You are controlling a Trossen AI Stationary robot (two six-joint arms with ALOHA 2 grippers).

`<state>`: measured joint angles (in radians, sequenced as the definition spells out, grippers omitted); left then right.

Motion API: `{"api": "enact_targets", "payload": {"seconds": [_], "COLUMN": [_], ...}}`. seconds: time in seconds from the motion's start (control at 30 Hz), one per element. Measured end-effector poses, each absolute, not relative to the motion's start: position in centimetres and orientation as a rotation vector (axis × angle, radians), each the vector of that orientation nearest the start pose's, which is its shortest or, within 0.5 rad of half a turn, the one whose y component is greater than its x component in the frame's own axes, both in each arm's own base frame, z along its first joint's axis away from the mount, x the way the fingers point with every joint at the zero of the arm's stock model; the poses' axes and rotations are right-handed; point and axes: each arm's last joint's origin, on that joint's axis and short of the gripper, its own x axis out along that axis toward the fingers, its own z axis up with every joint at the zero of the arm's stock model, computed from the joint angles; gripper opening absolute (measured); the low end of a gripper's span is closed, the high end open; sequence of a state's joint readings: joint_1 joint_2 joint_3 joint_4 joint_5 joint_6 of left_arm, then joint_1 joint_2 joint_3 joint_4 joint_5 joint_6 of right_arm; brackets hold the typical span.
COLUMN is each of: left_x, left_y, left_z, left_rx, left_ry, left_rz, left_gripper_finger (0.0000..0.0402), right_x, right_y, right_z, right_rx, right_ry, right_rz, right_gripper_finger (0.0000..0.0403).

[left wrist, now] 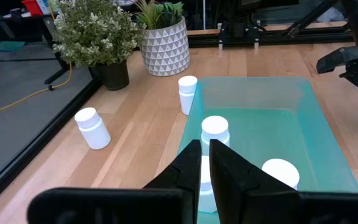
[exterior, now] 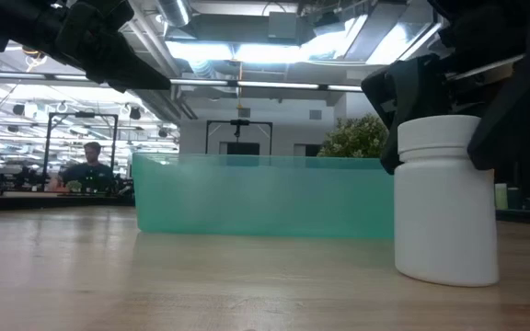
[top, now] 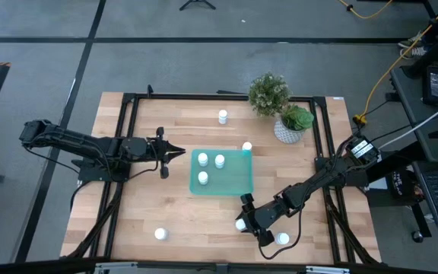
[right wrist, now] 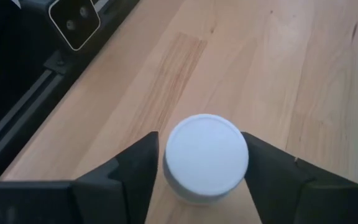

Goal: Pick and place pill bottles into a basket
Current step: Put the white pill bottle into the blue bin

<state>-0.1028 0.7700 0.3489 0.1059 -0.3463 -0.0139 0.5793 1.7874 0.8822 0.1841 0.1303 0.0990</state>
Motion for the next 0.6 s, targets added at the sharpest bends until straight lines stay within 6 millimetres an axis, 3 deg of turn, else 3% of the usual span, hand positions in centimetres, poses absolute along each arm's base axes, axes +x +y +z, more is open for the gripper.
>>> {"api": "enact_targets", "payload": {"seconds": [0.2,0.5,0.6], "left_x": [16.9,16.9,16.9], "left_y": [-0.8,-0.8,-0.8], "left_z": [21.2,21.2,21.2], "left_rx": [0.057,0.057,0.057], "left_ry": [0.307,0.307,0.306], "left_rz": [0.244,0.244,0.243], "left_gripper_finger": [0.0024,0.0026,0.0023], "right_x": [29.3,29.4,29.3], "right_y": [18.7,18.9,19.0], "right_z": [14.2,14.4,15.5], "right_rx": [-0.158,-0.167,-0.158], "right_ry": [0.696,0.673,0.636], "right_rz": [0.395,0.432,0.493], "right_gripper_finger": [0.0156,0.0153,0.0153]}}
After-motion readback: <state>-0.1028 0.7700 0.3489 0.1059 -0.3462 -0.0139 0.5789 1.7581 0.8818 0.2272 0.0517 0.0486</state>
